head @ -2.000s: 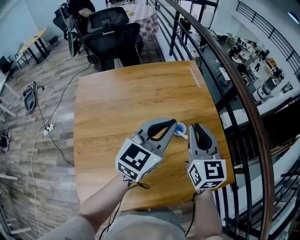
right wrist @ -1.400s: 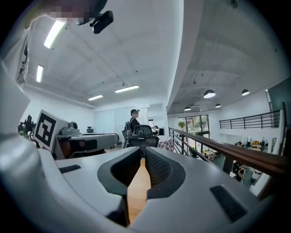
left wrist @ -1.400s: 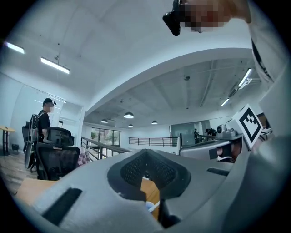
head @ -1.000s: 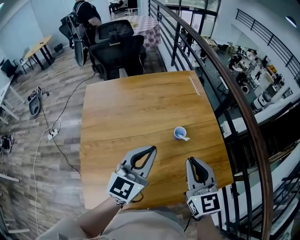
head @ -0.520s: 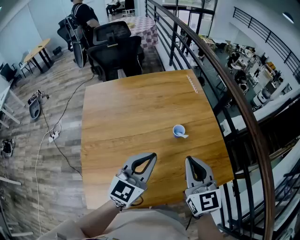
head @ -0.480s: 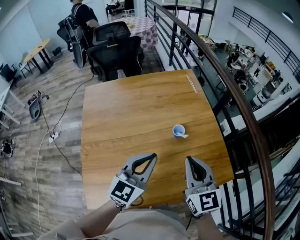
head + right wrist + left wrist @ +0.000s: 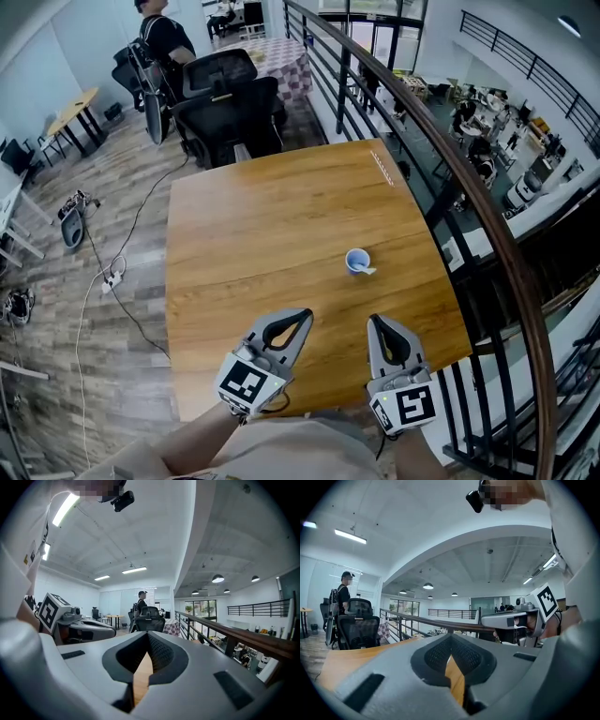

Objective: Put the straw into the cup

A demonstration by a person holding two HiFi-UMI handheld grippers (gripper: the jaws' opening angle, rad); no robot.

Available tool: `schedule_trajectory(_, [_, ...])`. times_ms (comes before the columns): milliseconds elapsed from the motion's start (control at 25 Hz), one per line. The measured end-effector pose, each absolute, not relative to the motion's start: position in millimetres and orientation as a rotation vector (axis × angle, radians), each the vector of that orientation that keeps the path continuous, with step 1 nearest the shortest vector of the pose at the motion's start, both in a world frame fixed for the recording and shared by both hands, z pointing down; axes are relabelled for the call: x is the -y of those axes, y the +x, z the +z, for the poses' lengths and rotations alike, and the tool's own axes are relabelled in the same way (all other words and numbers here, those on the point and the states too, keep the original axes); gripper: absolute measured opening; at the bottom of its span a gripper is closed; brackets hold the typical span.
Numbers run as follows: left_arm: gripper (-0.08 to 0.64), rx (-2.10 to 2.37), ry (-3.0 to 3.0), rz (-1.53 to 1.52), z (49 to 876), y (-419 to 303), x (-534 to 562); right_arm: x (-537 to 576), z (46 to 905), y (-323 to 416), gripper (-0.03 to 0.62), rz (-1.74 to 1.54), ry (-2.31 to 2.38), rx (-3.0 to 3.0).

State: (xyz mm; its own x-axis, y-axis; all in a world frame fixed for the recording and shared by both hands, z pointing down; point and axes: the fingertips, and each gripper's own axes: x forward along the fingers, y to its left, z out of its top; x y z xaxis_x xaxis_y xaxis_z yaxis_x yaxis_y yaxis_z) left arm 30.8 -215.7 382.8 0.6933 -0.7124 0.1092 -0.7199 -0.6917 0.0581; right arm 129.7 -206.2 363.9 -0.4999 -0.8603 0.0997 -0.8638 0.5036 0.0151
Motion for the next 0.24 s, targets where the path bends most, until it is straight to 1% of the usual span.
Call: schedule_trajectory(240, [0.014,1.164,2.846,0.137,383.0,34.5,212.9,199.7,364.0,128.6,0.021,0.051,1.514,2.645])
